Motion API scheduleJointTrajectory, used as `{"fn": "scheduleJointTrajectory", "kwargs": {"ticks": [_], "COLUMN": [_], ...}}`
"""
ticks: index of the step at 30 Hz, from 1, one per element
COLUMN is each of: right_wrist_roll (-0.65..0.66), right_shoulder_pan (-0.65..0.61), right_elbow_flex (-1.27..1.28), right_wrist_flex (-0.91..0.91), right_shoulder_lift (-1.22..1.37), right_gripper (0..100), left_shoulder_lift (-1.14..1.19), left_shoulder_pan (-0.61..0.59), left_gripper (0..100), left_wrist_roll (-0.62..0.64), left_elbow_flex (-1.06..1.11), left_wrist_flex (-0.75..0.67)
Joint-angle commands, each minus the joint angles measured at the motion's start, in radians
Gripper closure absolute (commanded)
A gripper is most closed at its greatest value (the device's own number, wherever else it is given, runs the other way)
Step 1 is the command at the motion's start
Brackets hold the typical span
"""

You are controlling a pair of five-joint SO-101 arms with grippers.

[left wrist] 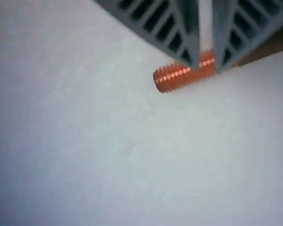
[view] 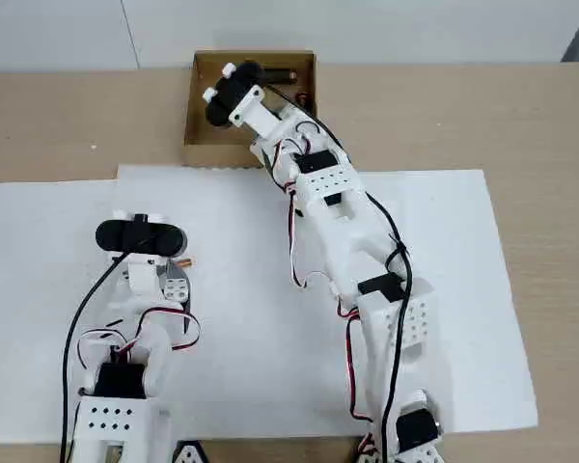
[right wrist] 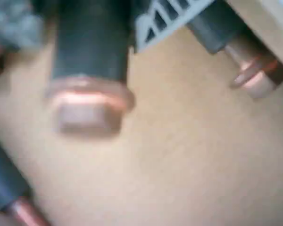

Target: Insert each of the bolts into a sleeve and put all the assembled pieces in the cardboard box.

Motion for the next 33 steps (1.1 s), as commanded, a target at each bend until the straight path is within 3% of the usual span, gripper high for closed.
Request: {"fn": "scheduleJointTrajectory", "kwargs": {"ticks": [1,6,9,13,28,33], "right_wrist_roll": [0.003,0.005,0.002,-0.003,-0.253,-0.450], "right_shoulder_pan": [0.007,0.005,-0.001,0.001,-0.005,0.001], "right_elbow_flex": [-0.069,-0.072,-0.072,-0.072,-0.072,-0.072], "right_wrist_flex": [0.010,0.028,0.130,0.311,0.780,0.849], "right_shoulder_lift": [-0.028,-0.064,-0.133,-0.229,-0.438,-0.443], "right_gripper": [84.8,93.0,99.5,99.5,99.5,99.5], "left_shoulder_lift": [-0.008,-0.008,-0.008,-0.008,-0.008,-0.008], "left_shoulder_pan": [-0.008,-0.008,-0.008,-0.008,-0.008,-0.008], "left_gripper": [99,99,99,99,99,99], "left_wrist_roll": [0.000,0.000,0.000,0.000,0.000,0.000], "left_elbow_flex": [-0.002,-0.002,-0.002,-0.002,-0.002,-0.002], "left_wrist_flex": [0.006,0.006,0.006,0.006,0.008,0.008]}}
